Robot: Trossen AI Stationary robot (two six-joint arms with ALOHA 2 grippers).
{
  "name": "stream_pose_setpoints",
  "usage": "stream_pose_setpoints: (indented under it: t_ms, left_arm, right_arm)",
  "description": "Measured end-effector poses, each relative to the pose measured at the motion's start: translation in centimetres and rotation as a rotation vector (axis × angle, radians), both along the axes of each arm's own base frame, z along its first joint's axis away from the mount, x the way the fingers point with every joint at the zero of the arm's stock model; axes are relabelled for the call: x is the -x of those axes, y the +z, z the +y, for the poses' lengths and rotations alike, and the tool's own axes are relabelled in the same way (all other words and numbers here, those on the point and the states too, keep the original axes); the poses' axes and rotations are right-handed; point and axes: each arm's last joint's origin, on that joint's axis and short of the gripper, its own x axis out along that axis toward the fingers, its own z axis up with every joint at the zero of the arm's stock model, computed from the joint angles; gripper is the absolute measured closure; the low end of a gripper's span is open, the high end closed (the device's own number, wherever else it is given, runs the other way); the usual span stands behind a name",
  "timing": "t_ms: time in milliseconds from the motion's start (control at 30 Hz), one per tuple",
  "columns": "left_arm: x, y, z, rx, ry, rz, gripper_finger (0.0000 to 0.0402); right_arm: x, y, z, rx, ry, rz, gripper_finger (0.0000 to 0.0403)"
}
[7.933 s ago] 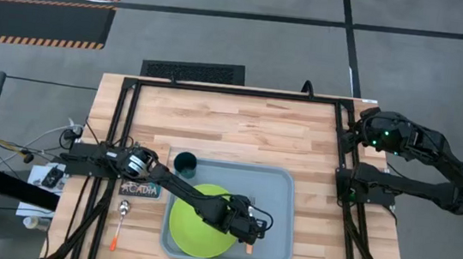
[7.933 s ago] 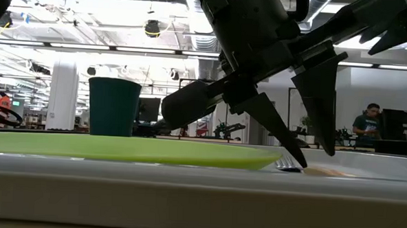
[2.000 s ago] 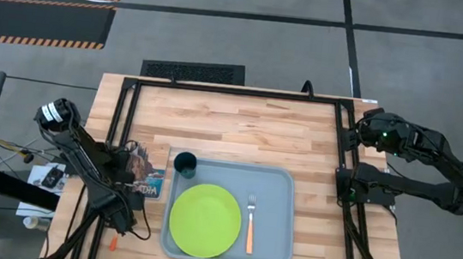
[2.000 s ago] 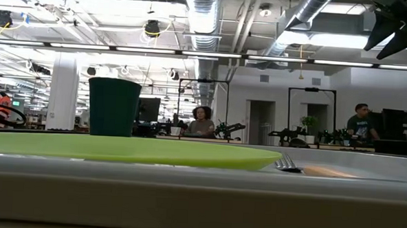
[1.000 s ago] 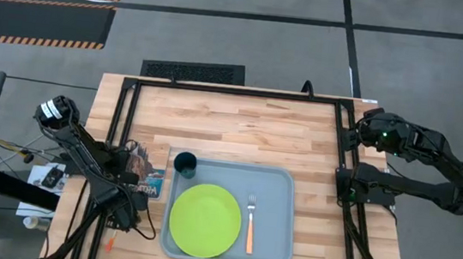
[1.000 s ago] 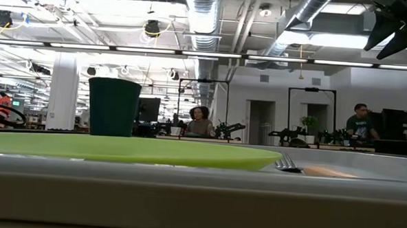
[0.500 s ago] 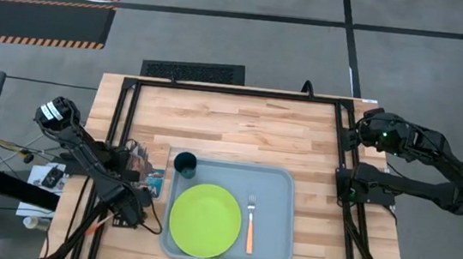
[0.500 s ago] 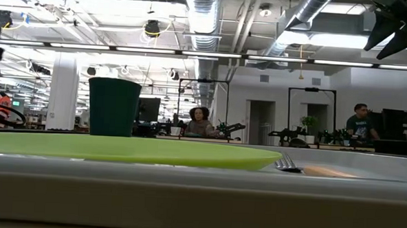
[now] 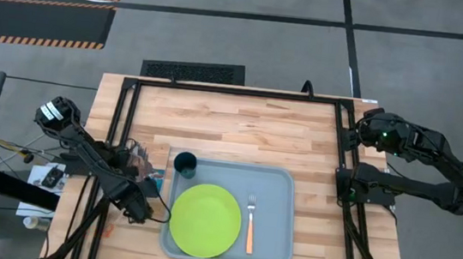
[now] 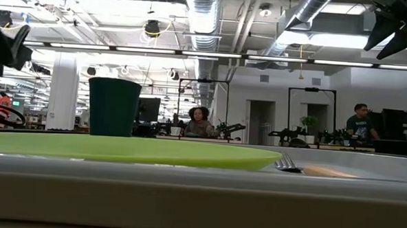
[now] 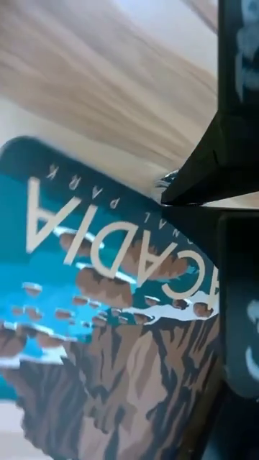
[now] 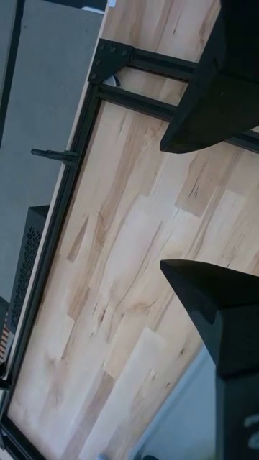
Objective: Pick and place plate/cup/fork/spoon on tray
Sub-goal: Put the orange spoon on the gray serving tray to the right of the orange fork
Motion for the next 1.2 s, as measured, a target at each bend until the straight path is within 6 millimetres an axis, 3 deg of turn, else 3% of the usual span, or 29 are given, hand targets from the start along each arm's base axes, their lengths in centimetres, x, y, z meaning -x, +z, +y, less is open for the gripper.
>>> stream_pose_setpoints:
  t_ms: [267, 633, 900, 1200]
  left_arm:
    - [-1.3, 1.7, -0.7, -0.026, 0.159, -0.142, 0.0401]
    - [-2.4, 3.6, -1.5, -0.032, 0.249, -0.266, 0.0402]
    - [-2.3, 5.2, -1.3, -0.085, 0.354, -0.382, 0.0401]
    - [-0.6, 9.5, 0.4, 0.031, 0.493, -0.601, 0.0401]
  right_arm:
    - [0.0, 0.0, 0.0, 0.000, 0.000, 0.000, 0.0121]
    - [0.0, 0.0, 0.0, 0.000, 0.000, 0.000, 0.0121]
    - [0.0, 0.0, 0.0, 0.000, 0.000, 0.001, 0.0121]
    - [0.0, 0.0, 0.0, 0.004, 0.005, 0.005, 0.0121]
